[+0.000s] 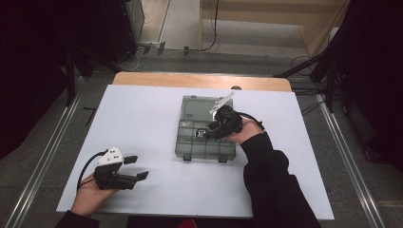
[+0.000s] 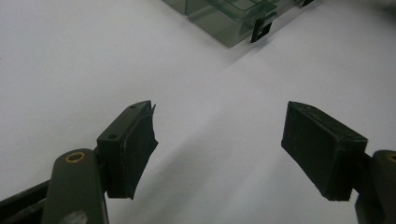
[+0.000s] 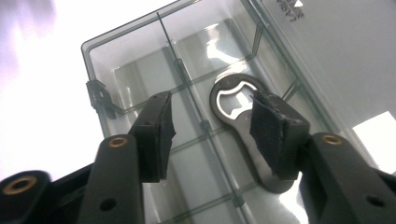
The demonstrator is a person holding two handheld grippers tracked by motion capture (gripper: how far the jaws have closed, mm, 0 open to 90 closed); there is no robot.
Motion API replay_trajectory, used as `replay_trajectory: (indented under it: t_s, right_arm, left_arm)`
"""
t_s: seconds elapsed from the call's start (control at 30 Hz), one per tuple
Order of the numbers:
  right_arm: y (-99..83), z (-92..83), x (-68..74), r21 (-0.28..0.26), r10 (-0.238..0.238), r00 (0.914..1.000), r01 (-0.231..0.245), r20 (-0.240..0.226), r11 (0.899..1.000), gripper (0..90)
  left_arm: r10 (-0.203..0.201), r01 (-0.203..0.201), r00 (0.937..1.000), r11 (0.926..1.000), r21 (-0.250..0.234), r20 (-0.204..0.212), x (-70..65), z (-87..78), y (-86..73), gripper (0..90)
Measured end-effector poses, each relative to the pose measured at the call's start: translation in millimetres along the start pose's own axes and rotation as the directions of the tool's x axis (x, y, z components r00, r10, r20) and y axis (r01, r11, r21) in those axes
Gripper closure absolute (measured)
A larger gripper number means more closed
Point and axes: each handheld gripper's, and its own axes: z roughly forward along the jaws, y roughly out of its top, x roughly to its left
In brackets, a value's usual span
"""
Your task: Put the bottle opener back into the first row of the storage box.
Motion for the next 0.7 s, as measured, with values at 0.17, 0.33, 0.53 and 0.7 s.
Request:
replay_trajectory:
  t_s: [0.17, 0.33, 0.53, 0.7]
  right_arm:
    - [-4.1, -0.3, -2.6, -0.022, 0.076, 0.997, -0.075, 0.016, 0.997, 40.1]
    - [-8.2, 1.9, -1.9, -0.024, 0.13, 0.9911, -0.129, 0.03, 0.991, 35.2]
    - [-11.8, 0.5, 2.8, -0.041, 0.158, 0.9875, -0.157, 0.01, 0.987, 29.6]
    - [-13.3, -0.6, 9.5, -0.044, 0.16, 0.987, -0.159, 0.016, 0.986, 28.2]
  left_arm:
    - [0.005, -0.005, 1.0, 1.0, 0.001, 0.004, -0.6, 0.3, 0.6, 25.1]
    - [0.01, -0.01, 0.9999, 0.9999, 0.004, 0.011, 0.1, 0.6, 1.3, 25.1]
    - [0.008, -0.008, 0.9999, 1.0, 0.003, 0.014, -0.1, 1.9, 2.4, 25.1]
    - [0.012, -0.012, 0.9997, 0.9999, 0.0, 0.02, 1.2, 2.3, 3.3, 25.1]
